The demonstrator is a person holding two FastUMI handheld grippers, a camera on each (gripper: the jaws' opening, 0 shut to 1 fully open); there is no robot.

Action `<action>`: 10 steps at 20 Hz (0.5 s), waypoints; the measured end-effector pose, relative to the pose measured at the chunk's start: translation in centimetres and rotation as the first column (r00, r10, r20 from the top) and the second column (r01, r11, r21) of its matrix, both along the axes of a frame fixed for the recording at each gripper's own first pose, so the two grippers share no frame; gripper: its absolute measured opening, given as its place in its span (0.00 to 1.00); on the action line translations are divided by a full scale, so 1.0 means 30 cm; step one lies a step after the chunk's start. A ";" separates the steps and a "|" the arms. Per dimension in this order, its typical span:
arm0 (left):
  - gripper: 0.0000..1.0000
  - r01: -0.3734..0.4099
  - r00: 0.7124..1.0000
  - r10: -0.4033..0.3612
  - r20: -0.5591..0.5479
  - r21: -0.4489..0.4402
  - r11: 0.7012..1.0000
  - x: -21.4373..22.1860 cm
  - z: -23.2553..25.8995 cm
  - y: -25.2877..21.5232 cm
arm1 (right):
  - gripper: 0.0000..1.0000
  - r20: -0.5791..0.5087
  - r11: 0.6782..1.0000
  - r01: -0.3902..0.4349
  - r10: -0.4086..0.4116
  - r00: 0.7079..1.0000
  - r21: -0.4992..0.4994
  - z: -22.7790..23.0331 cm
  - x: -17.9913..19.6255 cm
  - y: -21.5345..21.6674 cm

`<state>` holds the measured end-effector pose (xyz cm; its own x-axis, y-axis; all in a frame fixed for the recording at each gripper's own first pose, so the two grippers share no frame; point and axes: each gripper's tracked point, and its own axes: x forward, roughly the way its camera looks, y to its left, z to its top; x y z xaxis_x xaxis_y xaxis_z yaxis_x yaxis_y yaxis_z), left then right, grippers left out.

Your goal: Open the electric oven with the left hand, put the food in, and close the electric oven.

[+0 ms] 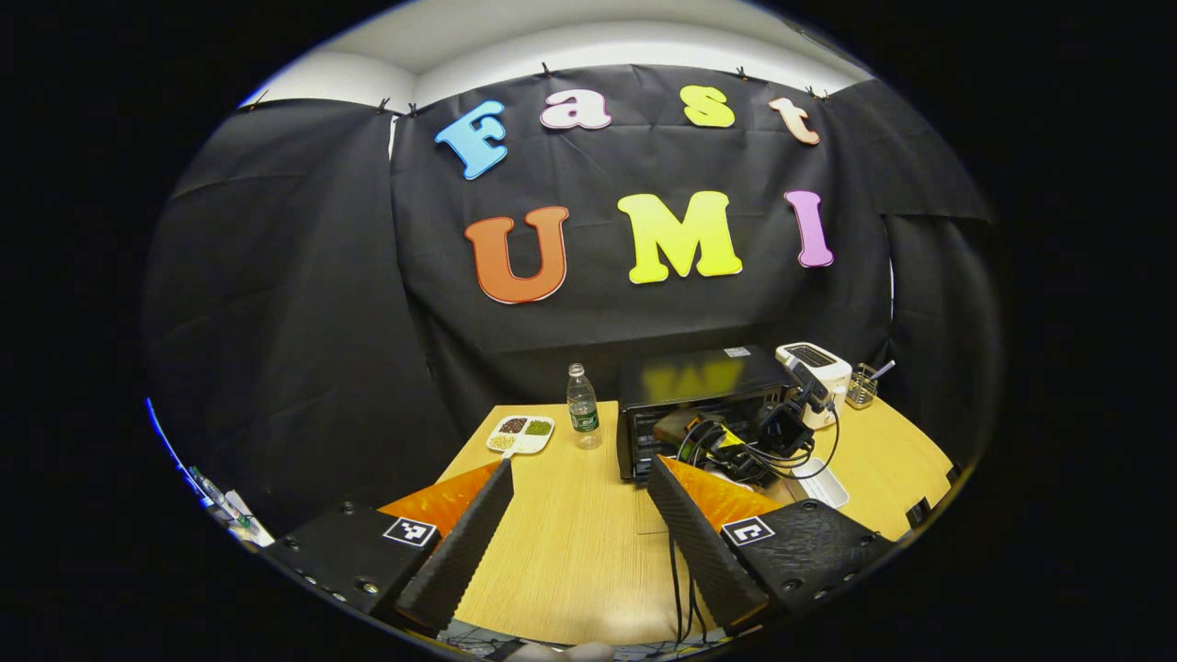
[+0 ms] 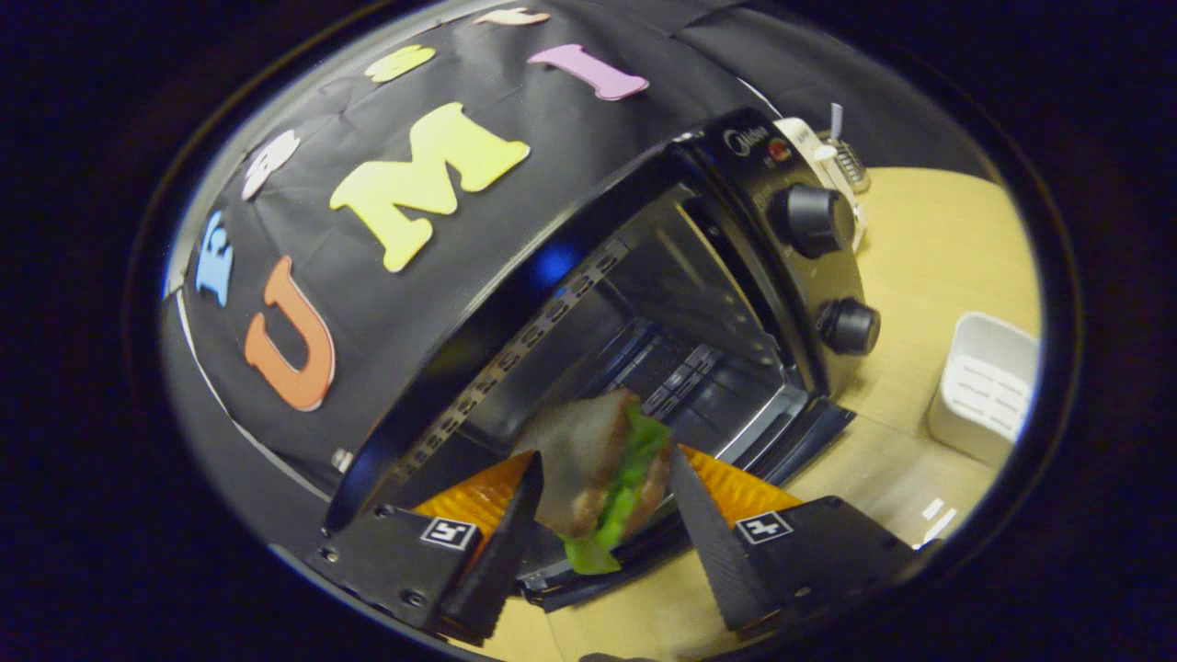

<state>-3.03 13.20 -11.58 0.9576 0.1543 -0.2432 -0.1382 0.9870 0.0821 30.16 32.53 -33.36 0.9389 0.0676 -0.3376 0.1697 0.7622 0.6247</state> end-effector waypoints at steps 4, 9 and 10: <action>0.97 -0.007 1.000 0.007 0.020 -0.024 1.000 0.020 0.011 -0.014 | 1.00 0.014 0.985 -0.031 0.034 0.999 -0.171 0.059 -0.048 -0.084; 0.97 0.002 0.998 0.001 0.061 -0.044 0.999 0.046 0.040 -0.039 | 1.00 0.030 0.924 -0.146 0.167 0.985 -0.352 0.215 -0.263 -0.222; 0.97 0.006 0.997 -0.003 0.072 -0.041 0.999 0.053 0.043 -0.045 | 0.89 0.043 0.904 -0.153 0.185 0.982 -0.400 0.260 -0.317 -0.271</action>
